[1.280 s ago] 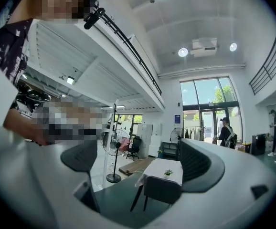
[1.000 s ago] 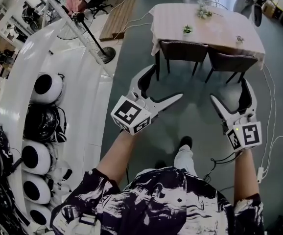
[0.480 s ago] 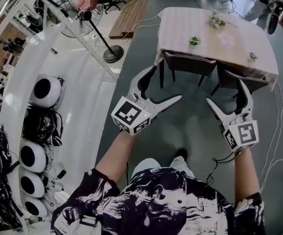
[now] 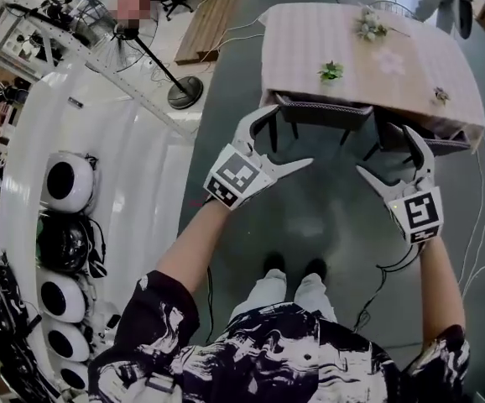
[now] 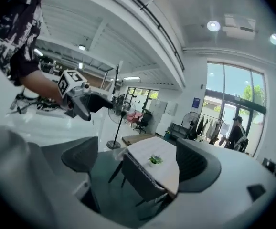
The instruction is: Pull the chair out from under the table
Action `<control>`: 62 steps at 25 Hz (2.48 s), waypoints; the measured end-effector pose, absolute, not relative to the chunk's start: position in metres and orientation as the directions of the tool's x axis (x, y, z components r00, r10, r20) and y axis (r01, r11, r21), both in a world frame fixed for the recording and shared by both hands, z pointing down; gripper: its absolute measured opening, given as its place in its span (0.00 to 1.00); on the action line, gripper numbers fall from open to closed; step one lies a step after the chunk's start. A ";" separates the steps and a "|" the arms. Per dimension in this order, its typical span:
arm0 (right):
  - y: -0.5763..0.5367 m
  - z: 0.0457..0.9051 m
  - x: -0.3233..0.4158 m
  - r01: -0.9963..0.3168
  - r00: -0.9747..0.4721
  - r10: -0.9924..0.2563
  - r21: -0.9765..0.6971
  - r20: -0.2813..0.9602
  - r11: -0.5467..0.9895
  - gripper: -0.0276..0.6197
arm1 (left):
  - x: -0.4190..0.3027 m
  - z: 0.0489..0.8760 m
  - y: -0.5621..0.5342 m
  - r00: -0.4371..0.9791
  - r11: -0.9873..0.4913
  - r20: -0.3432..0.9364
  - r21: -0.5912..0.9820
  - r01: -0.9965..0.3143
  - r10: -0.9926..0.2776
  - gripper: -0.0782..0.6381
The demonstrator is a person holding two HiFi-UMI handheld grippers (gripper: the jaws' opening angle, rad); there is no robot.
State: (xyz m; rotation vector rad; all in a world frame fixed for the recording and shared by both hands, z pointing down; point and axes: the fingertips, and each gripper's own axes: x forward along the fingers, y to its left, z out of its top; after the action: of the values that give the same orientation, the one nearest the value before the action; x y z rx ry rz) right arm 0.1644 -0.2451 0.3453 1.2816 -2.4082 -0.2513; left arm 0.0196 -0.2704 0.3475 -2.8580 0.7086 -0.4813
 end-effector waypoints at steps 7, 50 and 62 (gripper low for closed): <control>-0.370 0.449 0.155 -0.456 -0.383 -0.733 0.576 0.562 0.679 0.79 | 0.044 0.472 -0.384 0.732 -0.906 0.550 -0.356 -0.230 -0.402 0.77; -0.467 0.726 0.147 0.014 -0.030 -0.480 0.480 0.877 0.877 0.11 | 0.081 0.715 -0.476 0.378 -0.864 0.831 -0.485 0.135 -0.407 0.19; -0.367 0.721 0.126 0.002 -0.032 -0.420 0.421 0.907 0.907 0.11 | 0.062 0.709 -0.378 0.363 -0.887 0.855 -0.442 0.132 -0.371 0.18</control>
State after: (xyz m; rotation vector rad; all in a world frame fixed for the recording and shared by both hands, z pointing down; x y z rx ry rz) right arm 0.1264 -0.3666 0.7209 0.3347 -1.5752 -0.3493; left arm 0.0620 -0.3780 0.7093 -2.1907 0.2080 -1.5433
